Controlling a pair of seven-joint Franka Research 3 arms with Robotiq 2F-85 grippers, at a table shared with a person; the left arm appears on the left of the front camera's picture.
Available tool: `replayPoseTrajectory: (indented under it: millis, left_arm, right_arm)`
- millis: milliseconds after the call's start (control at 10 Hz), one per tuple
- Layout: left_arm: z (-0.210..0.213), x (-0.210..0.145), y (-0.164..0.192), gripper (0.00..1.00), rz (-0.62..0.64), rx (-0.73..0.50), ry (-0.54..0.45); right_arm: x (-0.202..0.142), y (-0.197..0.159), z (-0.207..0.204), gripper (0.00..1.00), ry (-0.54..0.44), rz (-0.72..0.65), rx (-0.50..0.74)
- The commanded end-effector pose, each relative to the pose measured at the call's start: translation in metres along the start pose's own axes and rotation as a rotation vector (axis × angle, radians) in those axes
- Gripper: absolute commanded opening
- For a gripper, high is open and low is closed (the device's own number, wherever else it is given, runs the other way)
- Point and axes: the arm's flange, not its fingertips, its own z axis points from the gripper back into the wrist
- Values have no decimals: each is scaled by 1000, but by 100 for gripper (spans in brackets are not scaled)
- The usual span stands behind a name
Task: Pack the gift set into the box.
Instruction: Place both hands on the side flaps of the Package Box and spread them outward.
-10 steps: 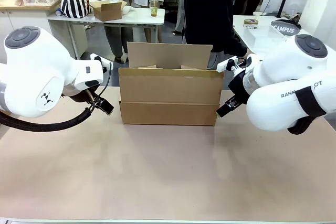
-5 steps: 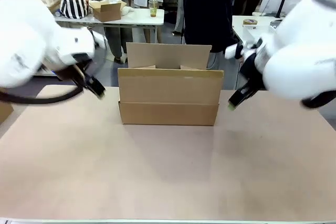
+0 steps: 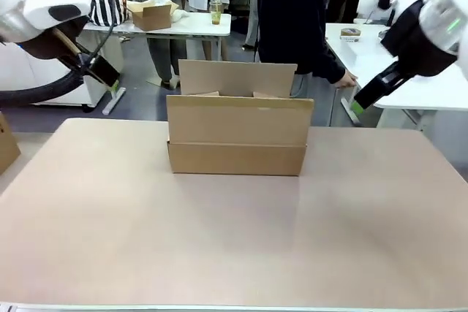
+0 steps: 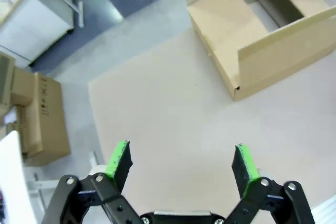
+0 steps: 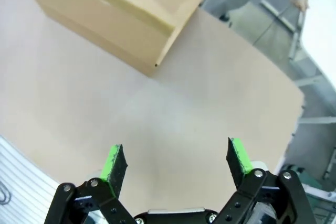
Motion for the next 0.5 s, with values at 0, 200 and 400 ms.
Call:
replayPoseTrajectory:
  millis: [0,200,400]
  left_arm:
    - [-6,0,-1,100,-81,-134,68]
    - [-4,-1,-4,100,-20,-33,23]
    - [19,13,5,100,29,-654,166]
  right_arm:
    - [5,-6,-29,100,42,5,65]
    - [0,-1,-16,100,34,-2,19]
    - [0,-12,-20,100,-44,-242,446]
